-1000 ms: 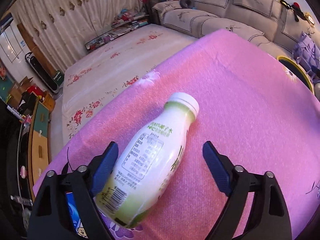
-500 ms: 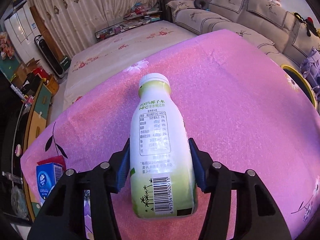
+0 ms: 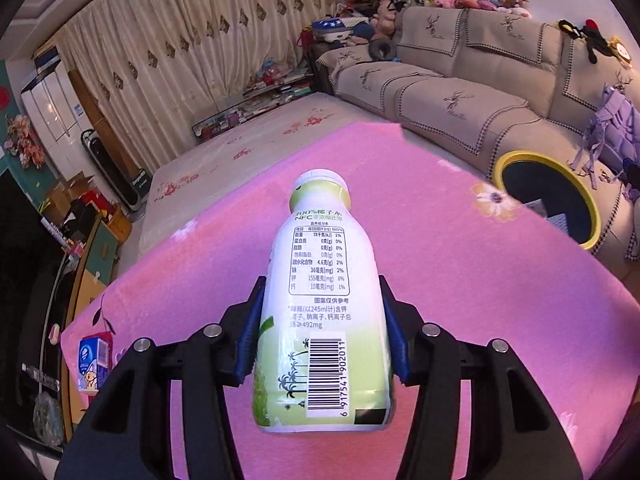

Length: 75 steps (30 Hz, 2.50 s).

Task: Collect trash

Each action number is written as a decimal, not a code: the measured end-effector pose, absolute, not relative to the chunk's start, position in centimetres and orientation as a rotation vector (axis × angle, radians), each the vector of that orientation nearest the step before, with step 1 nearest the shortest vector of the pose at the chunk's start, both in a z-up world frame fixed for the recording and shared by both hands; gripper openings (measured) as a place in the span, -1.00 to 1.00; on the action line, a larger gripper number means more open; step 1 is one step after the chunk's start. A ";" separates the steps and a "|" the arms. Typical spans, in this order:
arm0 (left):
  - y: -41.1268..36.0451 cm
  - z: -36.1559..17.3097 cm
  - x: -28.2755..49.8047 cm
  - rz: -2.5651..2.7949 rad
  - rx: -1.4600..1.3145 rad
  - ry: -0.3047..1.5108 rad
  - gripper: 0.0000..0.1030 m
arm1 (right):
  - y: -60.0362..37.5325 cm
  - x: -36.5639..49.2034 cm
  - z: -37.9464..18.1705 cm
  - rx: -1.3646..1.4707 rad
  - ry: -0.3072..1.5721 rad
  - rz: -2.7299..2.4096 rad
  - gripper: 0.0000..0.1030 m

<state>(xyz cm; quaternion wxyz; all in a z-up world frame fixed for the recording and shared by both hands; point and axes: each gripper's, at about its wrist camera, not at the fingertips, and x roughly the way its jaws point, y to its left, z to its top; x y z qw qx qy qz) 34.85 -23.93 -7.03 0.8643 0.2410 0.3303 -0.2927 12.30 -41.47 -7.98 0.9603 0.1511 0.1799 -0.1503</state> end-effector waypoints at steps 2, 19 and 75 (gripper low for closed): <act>-27.0 -6.3 33.1 -0.662 0.511 0.673 0.00 | -42.9 9.9 -7.3 0.324 0.340 -0.345 0.43; -53.0 -9.3 23.2 -1.024 0.619 0.688 0.01 | -51.8 -1.6 -7.8 0.380 0.318 -0.558 0.43; -6.7 -2.6 4.3 -0.126 -0.031 0.462 0.91 | -35.8 -1.2 -4.0 0.113 0.412 -0.264 0.59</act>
